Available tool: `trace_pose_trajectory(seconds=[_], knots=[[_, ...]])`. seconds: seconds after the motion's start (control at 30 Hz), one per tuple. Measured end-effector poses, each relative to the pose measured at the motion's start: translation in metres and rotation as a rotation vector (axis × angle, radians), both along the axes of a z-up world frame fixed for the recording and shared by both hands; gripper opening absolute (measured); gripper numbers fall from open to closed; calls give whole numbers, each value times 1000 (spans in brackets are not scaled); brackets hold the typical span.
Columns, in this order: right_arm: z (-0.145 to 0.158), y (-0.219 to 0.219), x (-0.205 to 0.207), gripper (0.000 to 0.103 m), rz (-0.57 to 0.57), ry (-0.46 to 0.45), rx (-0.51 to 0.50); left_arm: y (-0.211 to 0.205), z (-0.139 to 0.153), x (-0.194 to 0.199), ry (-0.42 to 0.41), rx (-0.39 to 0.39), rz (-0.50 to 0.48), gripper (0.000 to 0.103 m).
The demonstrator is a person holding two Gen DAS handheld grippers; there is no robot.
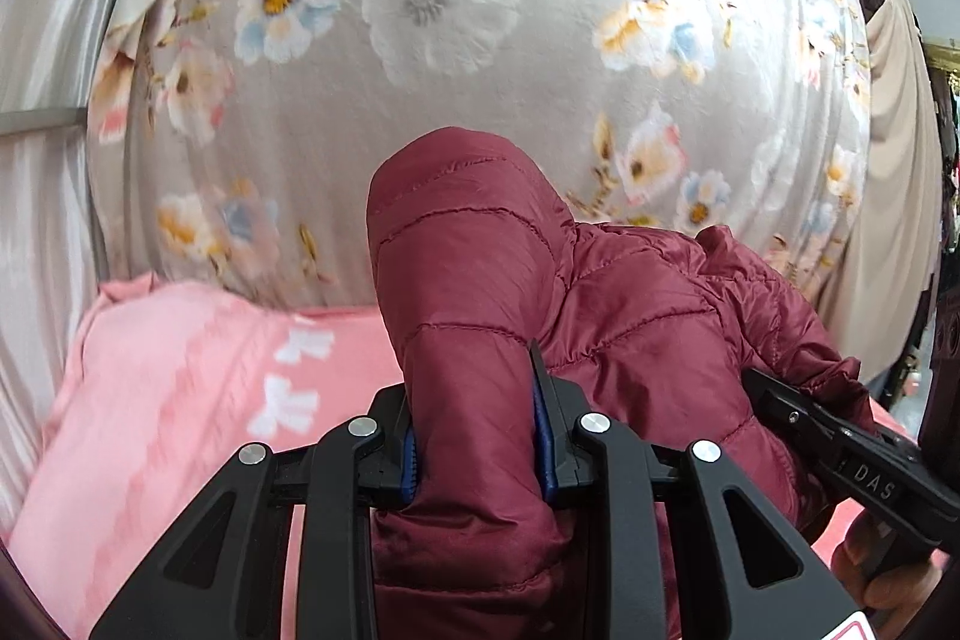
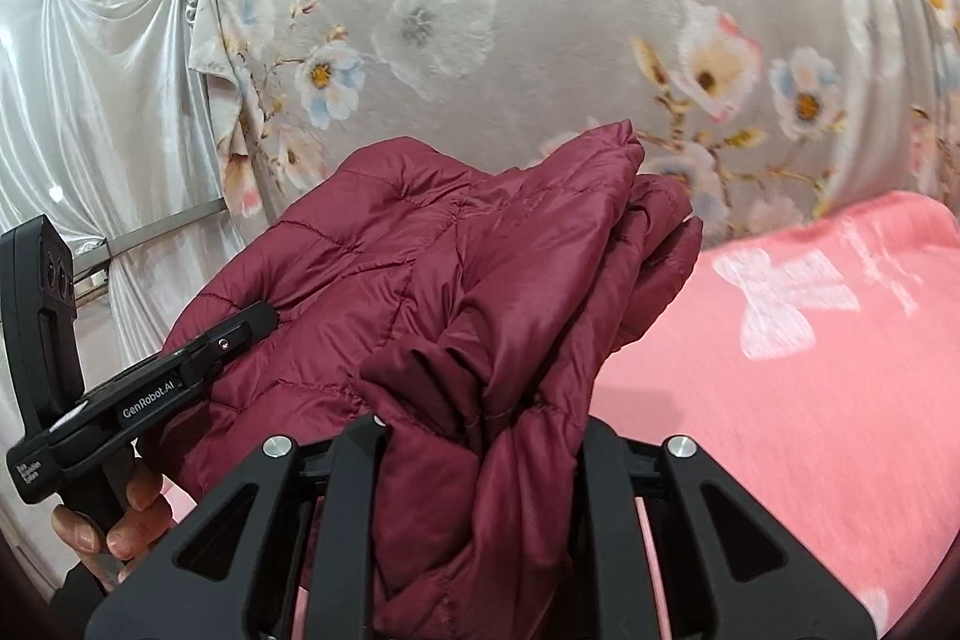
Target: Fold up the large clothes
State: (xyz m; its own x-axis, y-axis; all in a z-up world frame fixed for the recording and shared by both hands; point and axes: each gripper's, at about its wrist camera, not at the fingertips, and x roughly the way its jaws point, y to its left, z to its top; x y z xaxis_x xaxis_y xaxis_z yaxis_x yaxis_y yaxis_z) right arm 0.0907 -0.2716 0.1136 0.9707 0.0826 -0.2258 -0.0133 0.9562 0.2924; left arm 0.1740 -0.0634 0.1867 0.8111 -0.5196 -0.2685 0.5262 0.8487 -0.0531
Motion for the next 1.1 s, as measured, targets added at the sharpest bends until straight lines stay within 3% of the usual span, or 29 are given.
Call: trace_pose_trajectory(seconds=[0.13,0.27,0.6,0.67,0.73,0.8,0.93,1.0,1.1], knots=[[-10,2,54,15,24,8,1,8,-9,50,-20,5,8,25],[-38,7,113,15,28,53,-22,12,-38,109,18,19,21,25],[-148,6,209,16,9,255,-58,-5,-153,210,194,130,77,26],[-165,7,213,16,4,280,-77,-5,-177,218,215,150,109,28],[-176,4,218,19,11,328,-59,-3,-192,219,225,174,136,36],[-180,-3,222,26,18,357,-19,1,-193,223,258,158,132,38],[-186,-15,218,36,21,430,57,12,-196,223,345,158,160,57],[-183,-20,200,46,-11,469,89,23,-191,215,378,153,177,62],[-165,-26,159,47,-80,460,92,47,-174,192,417,130,205,62]])
